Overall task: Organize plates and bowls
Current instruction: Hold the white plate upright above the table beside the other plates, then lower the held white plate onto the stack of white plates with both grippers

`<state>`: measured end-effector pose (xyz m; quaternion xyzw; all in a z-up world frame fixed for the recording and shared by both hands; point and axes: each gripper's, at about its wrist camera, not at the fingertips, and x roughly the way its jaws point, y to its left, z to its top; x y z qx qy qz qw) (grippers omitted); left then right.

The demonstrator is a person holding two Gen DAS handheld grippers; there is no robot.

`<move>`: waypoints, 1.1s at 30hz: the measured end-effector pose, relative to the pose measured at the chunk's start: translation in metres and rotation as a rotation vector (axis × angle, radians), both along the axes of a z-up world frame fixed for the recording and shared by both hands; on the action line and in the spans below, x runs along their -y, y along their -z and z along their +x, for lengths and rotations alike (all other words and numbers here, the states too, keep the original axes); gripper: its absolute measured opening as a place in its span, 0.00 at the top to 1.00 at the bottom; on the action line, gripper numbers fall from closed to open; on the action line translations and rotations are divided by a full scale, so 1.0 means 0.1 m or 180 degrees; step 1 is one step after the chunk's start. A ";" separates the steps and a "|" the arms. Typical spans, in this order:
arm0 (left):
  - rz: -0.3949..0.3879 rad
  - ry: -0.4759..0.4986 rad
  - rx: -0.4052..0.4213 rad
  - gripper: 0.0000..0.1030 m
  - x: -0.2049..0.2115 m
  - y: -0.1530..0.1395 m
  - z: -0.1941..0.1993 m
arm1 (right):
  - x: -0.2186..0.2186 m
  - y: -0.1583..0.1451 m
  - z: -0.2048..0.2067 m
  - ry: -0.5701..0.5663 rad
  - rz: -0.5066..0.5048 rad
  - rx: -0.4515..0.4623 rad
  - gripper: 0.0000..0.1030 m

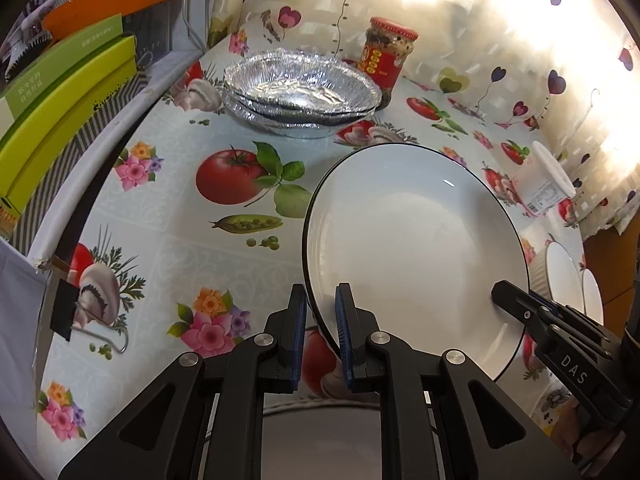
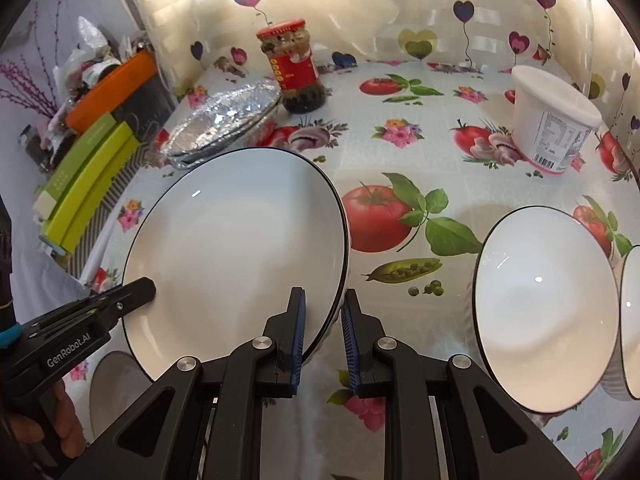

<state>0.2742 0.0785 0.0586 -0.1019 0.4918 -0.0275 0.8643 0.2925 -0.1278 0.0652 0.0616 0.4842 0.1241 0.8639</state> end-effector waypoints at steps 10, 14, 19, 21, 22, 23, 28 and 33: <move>-0.0031 -0.0027 0.0099 0.85 -0.05 -0.18 -0.29 | -0.03 -0.19 -0.25 -0.0073 0.0048 0.0080 0.83; -0.0051 -0.0042 0.0133 0.85 -0.08 -0.23 -0.44 | -0.04 -0.24 -0.38 -0.0103 0.0088 0.0103 0.83; -0.0077 -0.0098 0.0153 0.85 -0.13 -0.26 -0.63 | -0.09 -0.31 -0.55 -0.0149 0.0133 0.0141 0.83; -0.0100 -0.0120 0.0161 0.85 -0.16 -0.26 -0.72 | -0.11 -0.32 -0.61 -0.0175 0.0140 0.0142 0.83; -0.0104 -0.0128 0.0161 0.85 -0.17 -0.26 -0.75 | -0.11 -0.33 -0.64 -0.0186 0.0144 0.0144 0.83; -0.0105 -0.0135 0.0165 0.85 -0.18 -0.26 -0.79 | -0.12 -0.33 -0.67 -0.0197 0.0149 0.0147 0.83; -0.0113 -0.0195 0.0174 0.85 -0.24 -0.27 -0.96 | -0.17 -0.33 -0.80 -0.0259 0.0203 0.0151 0.83; -0.0106 -0.0240 0.0179 0.85 -0.28 -0.26 -1.11 | -0.21 -0.31 -0.92 -0.0308 0.0225 0.0159 0.83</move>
